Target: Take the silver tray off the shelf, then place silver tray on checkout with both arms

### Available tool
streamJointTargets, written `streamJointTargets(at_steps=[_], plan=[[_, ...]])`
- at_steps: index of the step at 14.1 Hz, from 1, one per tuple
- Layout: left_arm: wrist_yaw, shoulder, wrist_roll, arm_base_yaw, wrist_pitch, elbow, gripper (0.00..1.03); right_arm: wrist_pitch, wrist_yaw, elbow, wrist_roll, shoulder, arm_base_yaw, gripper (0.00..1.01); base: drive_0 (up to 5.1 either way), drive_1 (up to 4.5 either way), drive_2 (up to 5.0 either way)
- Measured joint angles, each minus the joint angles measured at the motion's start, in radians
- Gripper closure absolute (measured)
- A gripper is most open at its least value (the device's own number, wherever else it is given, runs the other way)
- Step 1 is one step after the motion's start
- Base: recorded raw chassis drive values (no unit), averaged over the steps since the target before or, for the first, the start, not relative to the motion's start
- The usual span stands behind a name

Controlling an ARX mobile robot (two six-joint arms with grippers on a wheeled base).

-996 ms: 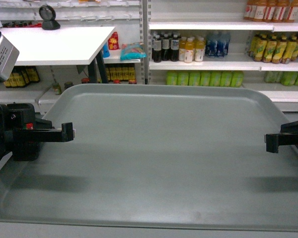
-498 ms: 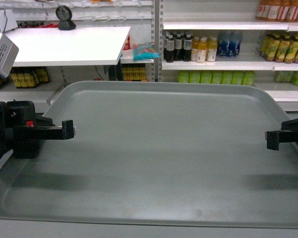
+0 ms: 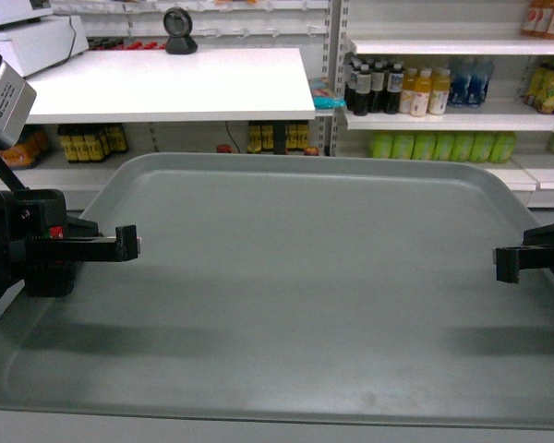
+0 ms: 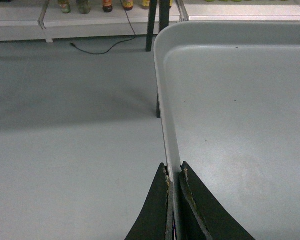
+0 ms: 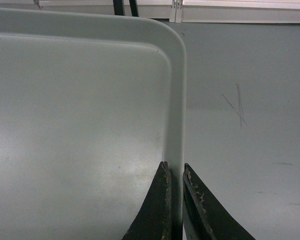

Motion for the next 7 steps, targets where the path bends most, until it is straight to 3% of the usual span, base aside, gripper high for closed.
streamJointTargets(at_steps=[7], plan=[[0.000,0.000,0.000,0.000,0.002,0.000,1.00,0.000,0.000,0.000,0.000,0.000,0.000,0.98,-4.9,2.50,2.5]])
